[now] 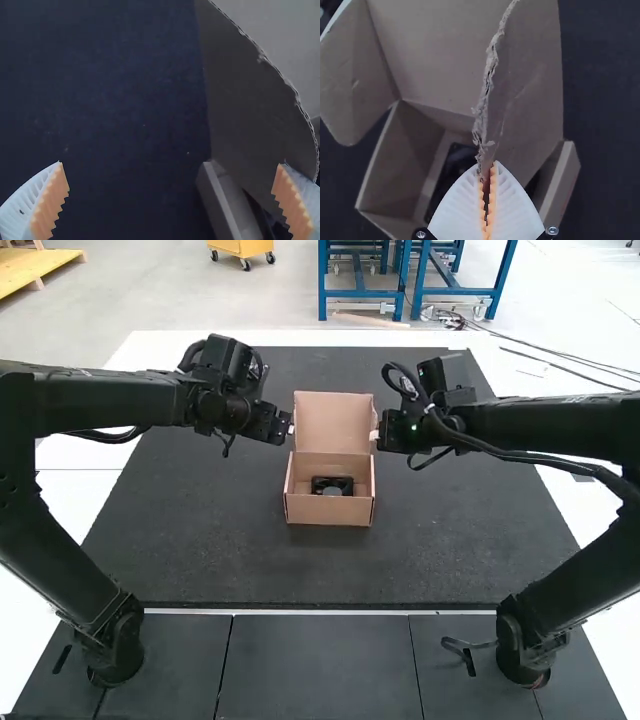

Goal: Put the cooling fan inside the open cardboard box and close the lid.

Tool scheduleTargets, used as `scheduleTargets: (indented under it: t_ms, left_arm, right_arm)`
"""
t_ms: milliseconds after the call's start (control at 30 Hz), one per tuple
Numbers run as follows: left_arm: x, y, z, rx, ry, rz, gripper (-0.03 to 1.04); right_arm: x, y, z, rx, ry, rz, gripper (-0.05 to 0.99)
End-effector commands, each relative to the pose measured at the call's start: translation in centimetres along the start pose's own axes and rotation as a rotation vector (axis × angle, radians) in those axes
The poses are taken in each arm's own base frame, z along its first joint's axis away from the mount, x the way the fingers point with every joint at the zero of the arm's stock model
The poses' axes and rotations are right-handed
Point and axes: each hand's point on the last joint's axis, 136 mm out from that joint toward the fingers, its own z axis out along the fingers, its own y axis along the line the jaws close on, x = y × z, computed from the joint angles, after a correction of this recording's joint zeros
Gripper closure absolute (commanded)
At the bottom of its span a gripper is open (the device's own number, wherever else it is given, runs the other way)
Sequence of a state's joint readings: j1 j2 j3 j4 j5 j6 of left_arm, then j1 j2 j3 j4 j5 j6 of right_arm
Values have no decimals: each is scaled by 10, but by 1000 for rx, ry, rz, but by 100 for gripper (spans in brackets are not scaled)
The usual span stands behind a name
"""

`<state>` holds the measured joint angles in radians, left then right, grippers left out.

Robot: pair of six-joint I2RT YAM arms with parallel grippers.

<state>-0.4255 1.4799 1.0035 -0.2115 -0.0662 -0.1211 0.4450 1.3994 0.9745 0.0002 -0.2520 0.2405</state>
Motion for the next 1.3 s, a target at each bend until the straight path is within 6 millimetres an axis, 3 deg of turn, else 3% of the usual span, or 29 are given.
scheduleTargets:
  t_ms: [0,300,1267]
  left_arm:
    - [-7,-6,-8,21,-29,6,5]
    - [-4,-7,-8,29,-23,8,5]
    - [23,-11,-16,59,24,12,5]
  right_arm:
    - [0,12,-5,-37,-7,-25,89]
    - [7,9,-2,-38,-10,-39,95]
    - [44,13,-2,-53,59,-51,95]
